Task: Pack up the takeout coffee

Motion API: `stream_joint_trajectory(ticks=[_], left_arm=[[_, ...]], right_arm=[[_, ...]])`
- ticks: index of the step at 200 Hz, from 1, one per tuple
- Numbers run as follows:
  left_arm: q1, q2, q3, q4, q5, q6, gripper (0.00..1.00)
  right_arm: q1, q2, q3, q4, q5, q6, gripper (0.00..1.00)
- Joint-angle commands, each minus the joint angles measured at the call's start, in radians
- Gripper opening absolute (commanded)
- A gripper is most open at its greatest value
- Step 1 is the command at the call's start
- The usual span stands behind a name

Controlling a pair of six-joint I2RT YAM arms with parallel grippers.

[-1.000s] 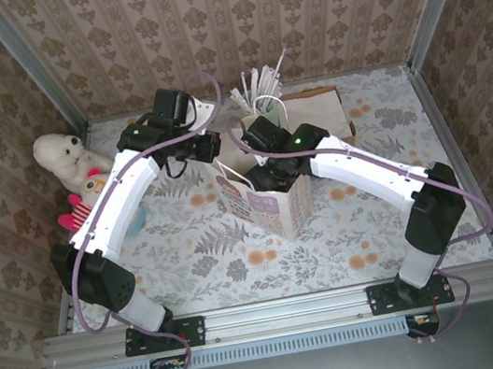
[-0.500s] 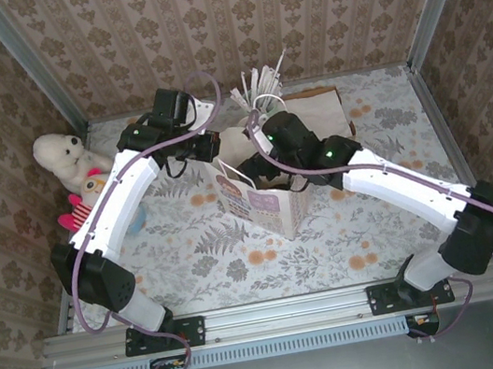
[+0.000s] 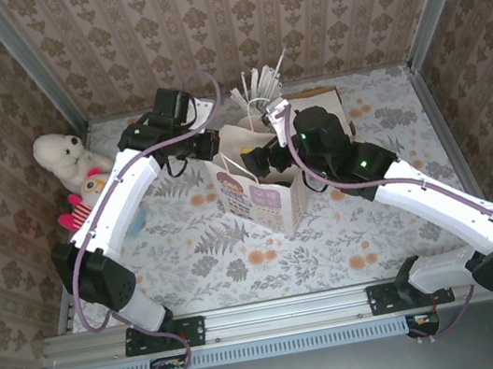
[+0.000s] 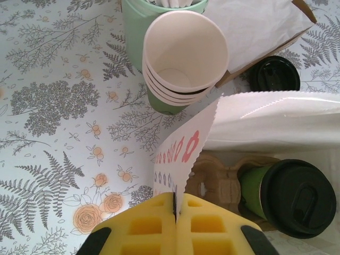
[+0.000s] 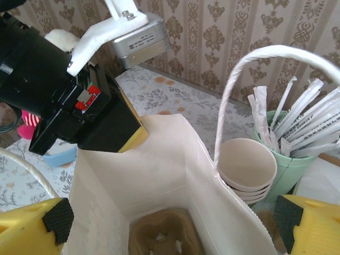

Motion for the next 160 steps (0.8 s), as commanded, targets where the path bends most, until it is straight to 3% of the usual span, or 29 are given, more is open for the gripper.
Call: stream_joint_trajectory(ticks=[1, 48, 83, 124, 160], left_arm=[[-0.003, 0.008, 0.016, 0.013, -0.025, -0.022, 0.0], [0.0, 0.007, 0.008, 0.01, -0.048, -0.051, 0.0], [0.0, -0.001, 0.006, 0.021, -0.044, -0.064, 0.0], [0.0, 0.006, 0.007, 0.024, -0.034, -0.069, 0.0], [0.0, 0.001, 0.014, 0.01, 0.0, -0.064, 0.0]], right_arm=[[-0.021, -0.029, -0.008, -0.043, -0.038, 0.103, 1.0], [-0.033, -0.063, 0.005, -0.2, -0.097, 0.334, 1.0], [-0.033, -0.103, 0.077, -0.515, -0.117, 0.36, 1.0], [-0.056, -0.253, -0.089, -0.461, -0.314, 0.344, 1.0], [-0.079, -0.301, -0.129, -0.452, -0.211, 0.42, 1.0]])
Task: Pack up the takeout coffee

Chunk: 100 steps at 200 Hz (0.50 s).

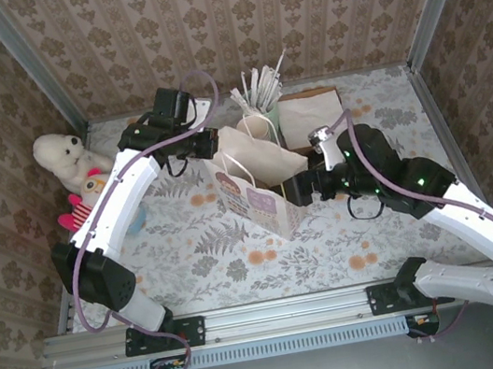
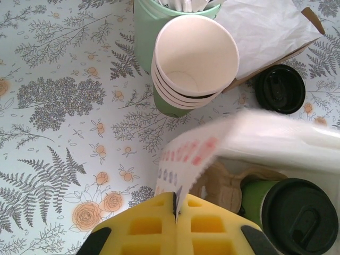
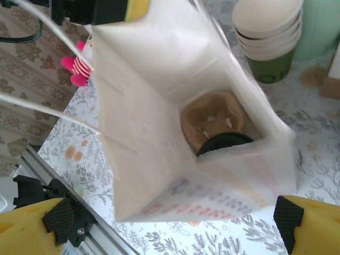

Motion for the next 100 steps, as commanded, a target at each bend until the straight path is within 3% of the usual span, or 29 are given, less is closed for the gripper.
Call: stream_joint_trajectory(ticks=[1, 39, 78, 100], left_arm=[[0.0, 0.002, 0.014, 0.002, 0.024, -0.012, 0.0], [0.0, 0.005, 0.024, -0.012, 0.028, -0.018, 0.0], [0.0, 0.003, 0.03, -0.022, 0.024, -0.029, 0.0], [0.0, 0.002, 0.024, -0.016, 0.031, -0.036, 0.0]], right_arm=[[-0.011, -0.016, -0.024, -0.013, 0.036, 0.067, 1.0], [-0.015, 0.011, -0.003, -0.057, 0.223, 0.223, 0.97], [-0.014, 0.072, 0.048, -0.101, 0.233, 0.391, 0.93], [-0.015, 0.077, 0.047, -0.034, 0.196, 0.398, 0.91]])
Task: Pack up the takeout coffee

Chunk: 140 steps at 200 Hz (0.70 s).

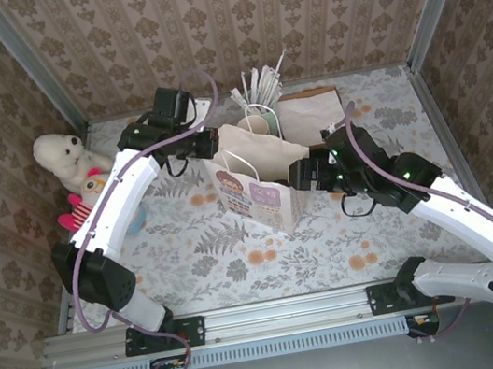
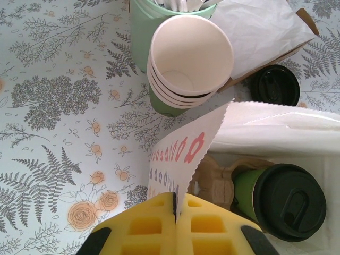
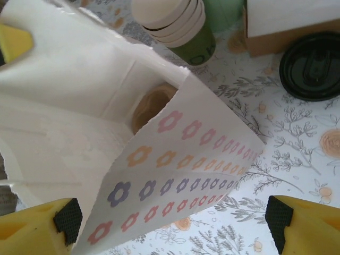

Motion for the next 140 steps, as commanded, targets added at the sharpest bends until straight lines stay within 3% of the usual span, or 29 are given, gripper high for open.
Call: stream_joint_trajectory(ticks=[1, 32, 89, 115, 140], left_arm=[[0.0, 0.002, 0.018, -0.008, 0.017, -0.025, 0.0], [0.0, 0.003, 0.026, -0.017, 0.013, -0.032, 0.04], [0.0, -0.002, 0.027, -0.044, -0.014, -0.044, 0.07], [0.0, -0.016, 0.027, -0.053, -0.015, -0.051, 0.0], [0.0, -0.039, 0.045, -0.098, -0.059, -0.063, 0.0]], right_arm=[[-0.004, 0.0, 0.038, 0.031, 0.005, 0.082, 0.91], [-0.004, 0.04, 0.087, -0.035, 0.121, 0.142, 0.85], [-0.003, 0.189, 0.202, -0.106, 0.064, 0.111, 0.59], [-0.002, 0.221, 0.244, -0.126, 0.046, 0.071, 0.34], [-0.002, 0.277, 0.346, -0.186, 0.003, -0.035, 0.11]])
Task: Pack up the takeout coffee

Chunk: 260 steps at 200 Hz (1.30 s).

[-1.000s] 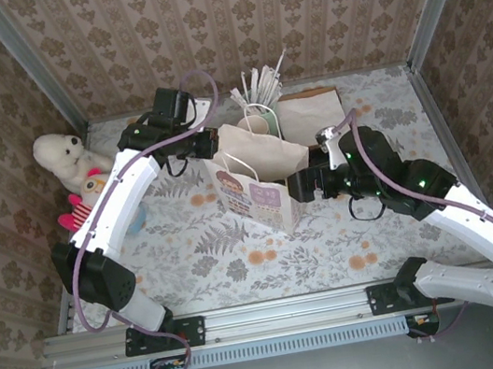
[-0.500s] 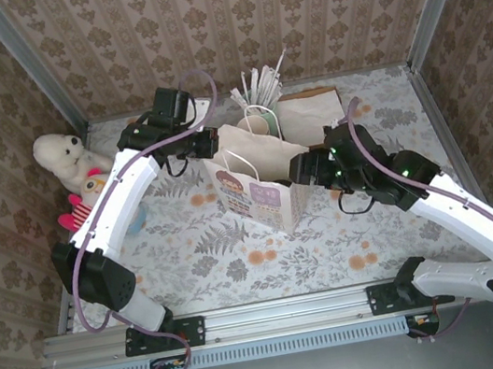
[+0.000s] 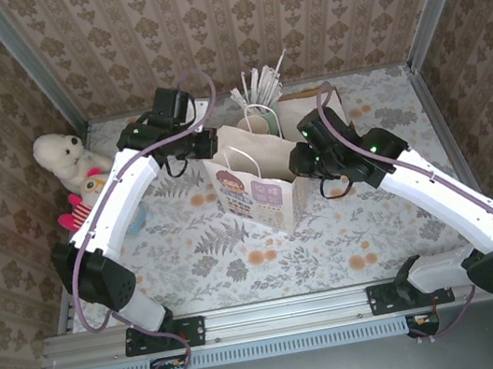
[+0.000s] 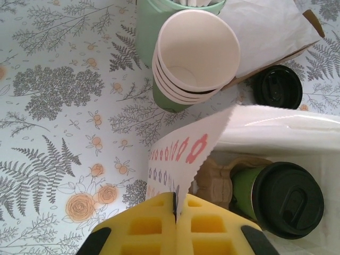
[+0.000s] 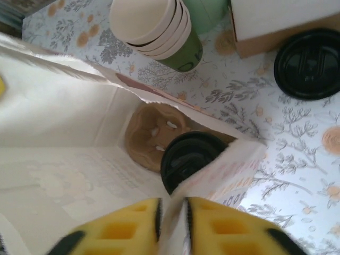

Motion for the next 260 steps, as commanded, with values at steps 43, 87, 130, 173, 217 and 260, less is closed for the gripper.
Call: stream_joint_trajectory(ticks=[43, 87, 130, 173, 217, 260], left_arm=[[-0.012, -0.099, -0.019, -0.065, 0.028, -0.155, 0.0], [-0.008, -0.143, -0.107, -0.042, 0.062, -0.233, 0.04], [-0.011, -0.122, -0.094, -0.023, 0.132, -0.26, 0.04], [0.054, -0.185, -0.18, 0.029, 0.062, -0.297, 0.11], [0.129, -0.211, -0.226, 0.066, 0.081, -0.34, 0.13], [0.138, -0.226, -0.237, 0.114, 0.146, -0.372, 0.13]], right_arm=[[-0.009, 0.173, 0.308, -0.226, -0.07, -0.297, 0.0], [-0.076, 0.252, 0.278, -0.282, -0.079, -0.335, 0.02], [-0.082, 0.275, 0.33, -0.272, -0.08, -0.374, 0.02], [-0.082, 0.312, 0.352, -0.162, -0.132, -0.391, 0.04], [-0.09, 0.406, 0.487, -0.165, -0.1, -0.451, 0.03], [-0.099, 0.472, 0.551, -0.16, -0.113, -0.474, 0.05]])
